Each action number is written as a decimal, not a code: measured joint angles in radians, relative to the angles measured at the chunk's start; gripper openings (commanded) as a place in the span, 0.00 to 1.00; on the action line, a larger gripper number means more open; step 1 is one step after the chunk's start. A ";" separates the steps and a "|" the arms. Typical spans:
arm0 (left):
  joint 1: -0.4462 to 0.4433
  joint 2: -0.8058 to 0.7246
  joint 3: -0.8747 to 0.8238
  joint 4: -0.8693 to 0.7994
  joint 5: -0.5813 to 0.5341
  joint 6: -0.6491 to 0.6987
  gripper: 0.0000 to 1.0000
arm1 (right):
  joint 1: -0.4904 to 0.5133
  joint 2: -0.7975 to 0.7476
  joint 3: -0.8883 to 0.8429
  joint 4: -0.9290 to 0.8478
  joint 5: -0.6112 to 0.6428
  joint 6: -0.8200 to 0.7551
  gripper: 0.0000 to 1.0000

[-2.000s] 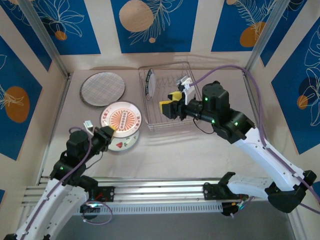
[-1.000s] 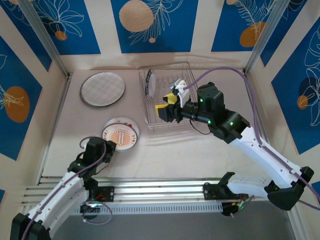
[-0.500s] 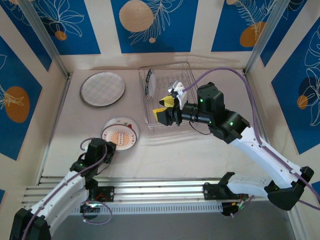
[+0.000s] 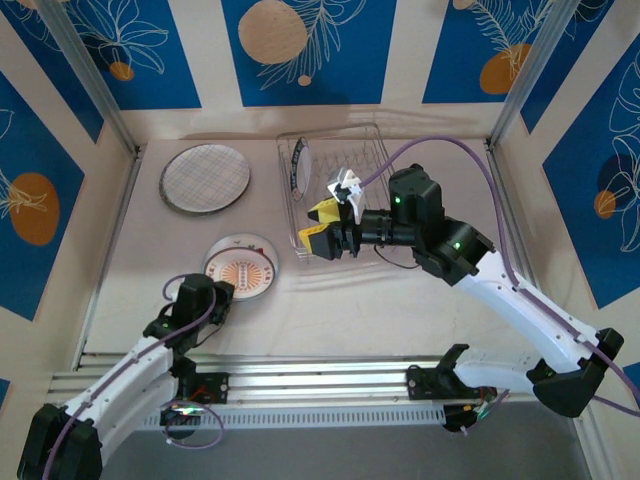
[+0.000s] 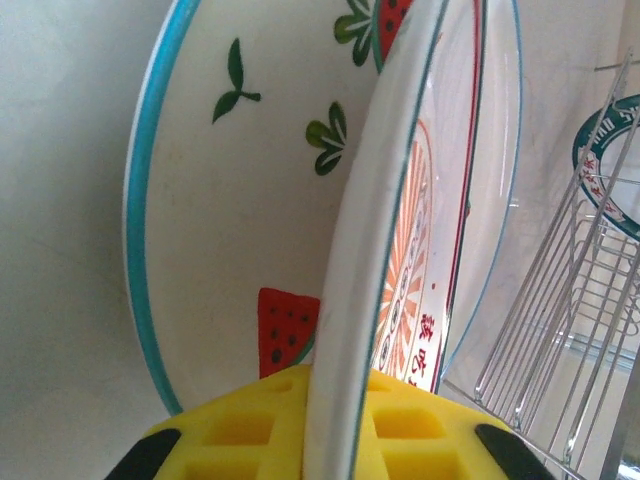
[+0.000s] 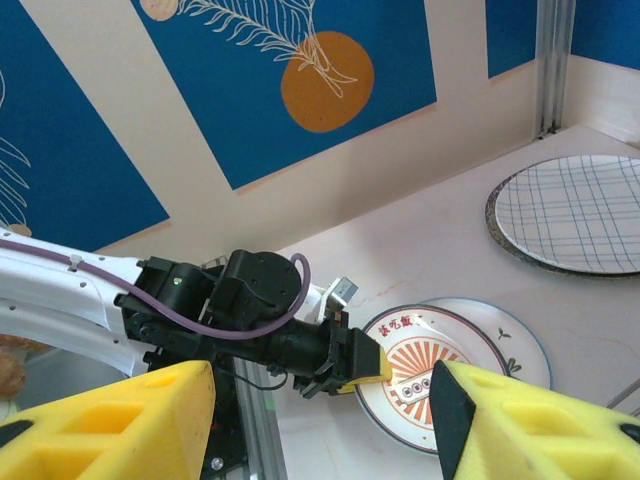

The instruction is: Unload the plates from the dish rack

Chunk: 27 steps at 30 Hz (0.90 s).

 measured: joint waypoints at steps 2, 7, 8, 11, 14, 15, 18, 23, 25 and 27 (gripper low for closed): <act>0.000 0.005 0.000 -0.003 0.002 -0.008 0.22 | 0.000 0.000 0.000 0.000 0.000 0.000 0.60; 0.000 0.010 0.007 -0.025 0.004 -0.026 0.38 | 0.000 0.000 0.000 -0.001 0.000 0.000 0.60; 0.000 0.010 0.007 -0.026 0.004 -0.027 0.42 | 0.000 0.000 0.000 -0.002 0.001 0.000 0.60; 0.002 0.010 0.015 -0.029 0.006 -0.031 0.45 | 0.001 0.000 0.000 -0.005 0.006 0.000 0.61; 0.003 0.010 0.026 -0.048 0.007 -0.038 0.52 | 0.001 0.006 0.000 -0.014 0.016 0.002 0.61; 0.003 0.010 0.033 -0.058 0.007 -0.042 0.53 | 0.001 0.011 0.000 -0.018 0.020 0.004 0.61; 0.005 0.004 0.049 -0.087 0.007 -0.050 0.58 | 0.001 0.024 0.000 -0.030 0.039 0.010 0.61; 0.006 0.003 0.063 -0.121 0.008 -0.068 0.61 | 0.001 0.045 0.010 -0.065 0.078 0.016 0.61; 0.006 0.003 0.069 -0.135 0.008 -0.071 0.64 | 0.001 0.050 0.016 -0.078 0.098 0.022 0.61; 0.007 0.003 0.079 -0.150 0.008 -0.074 0.65 | 0.000 0.058 0.028 -0.097 0.120 0.030 0.61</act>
